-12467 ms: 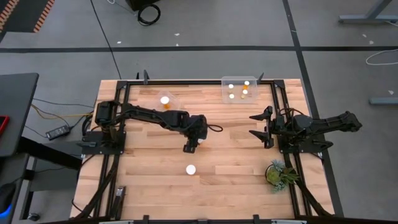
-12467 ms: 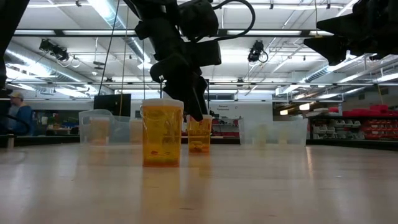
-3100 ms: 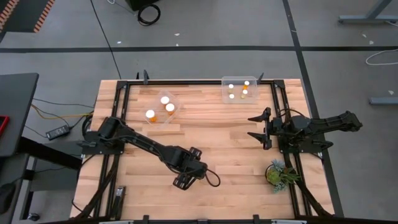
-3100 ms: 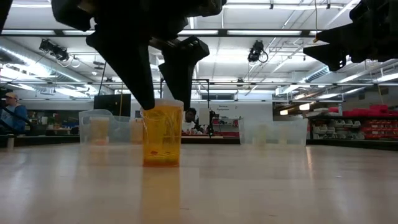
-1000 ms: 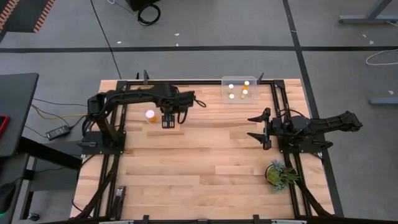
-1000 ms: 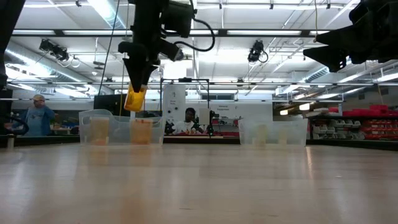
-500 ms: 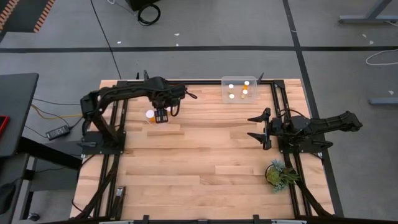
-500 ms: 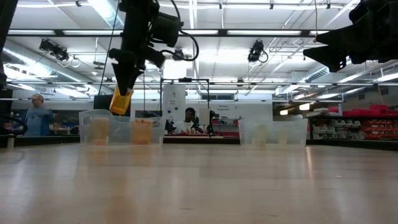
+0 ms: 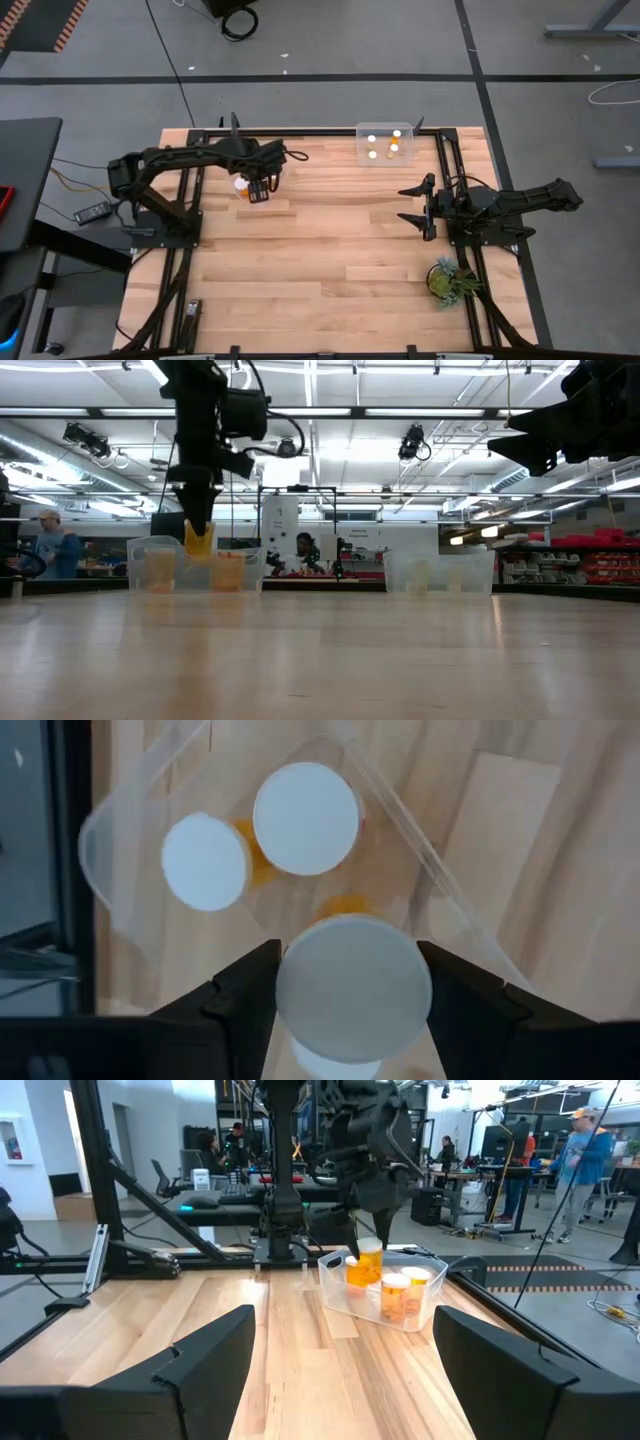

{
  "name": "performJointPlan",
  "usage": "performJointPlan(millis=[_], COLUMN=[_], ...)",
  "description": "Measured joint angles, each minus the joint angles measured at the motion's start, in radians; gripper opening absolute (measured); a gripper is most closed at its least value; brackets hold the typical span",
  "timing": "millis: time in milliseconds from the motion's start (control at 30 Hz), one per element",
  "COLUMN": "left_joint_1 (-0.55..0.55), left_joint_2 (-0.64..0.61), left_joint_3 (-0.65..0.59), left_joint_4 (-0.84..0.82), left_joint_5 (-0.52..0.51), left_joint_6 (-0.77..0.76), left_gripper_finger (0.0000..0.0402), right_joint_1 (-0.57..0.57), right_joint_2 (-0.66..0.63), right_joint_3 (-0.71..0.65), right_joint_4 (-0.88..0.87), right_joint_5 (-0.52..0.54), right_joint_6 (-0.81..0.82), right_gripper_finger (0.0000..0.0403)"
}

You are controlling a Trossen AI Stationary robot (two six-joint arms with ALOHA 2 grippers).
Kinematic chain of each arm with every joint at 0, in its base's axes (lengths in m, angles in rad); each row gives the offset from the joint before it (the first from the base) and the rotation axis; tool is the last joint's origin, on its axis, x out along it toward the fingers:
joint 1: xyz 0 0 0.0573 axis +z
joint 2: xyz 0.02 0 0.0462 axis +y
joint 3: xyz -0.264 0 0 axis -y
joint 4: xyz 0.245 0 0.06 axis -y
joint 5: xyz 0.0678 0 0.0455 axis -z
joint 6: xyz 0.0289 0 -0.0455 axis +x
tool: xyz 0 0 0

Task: Pick and place medicine bottles into bin by pill shape (circle, oval)
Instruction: Put the orange pill bottle into the left transparent bin

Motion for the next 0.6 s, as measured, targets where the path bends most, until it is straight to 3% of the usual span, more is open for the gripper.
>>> performJointPlan(millis=[267,600], left_joint_1=[0.043,0.063], left_joint_2=[0.000,0.000], left_joint_3=[-0.132,-0.184], left_joint_4=[0.129,0.198], left_joint_5=[0.042,0.099], left_joint_6=[-0.078,-0.093], left_gripper_finger=[0.0228,0.0232], right_joint_1=[0.000,0.000], right_joint_2=[0.000,0.000], right_joint_3=[0.000,0.000], right_joint_4=[0.000,0.000], right_joint_5=[0.000,0.000], right_joint_6=[0.000,0.000], right_gripper_finger=[0.0314,0.0314])
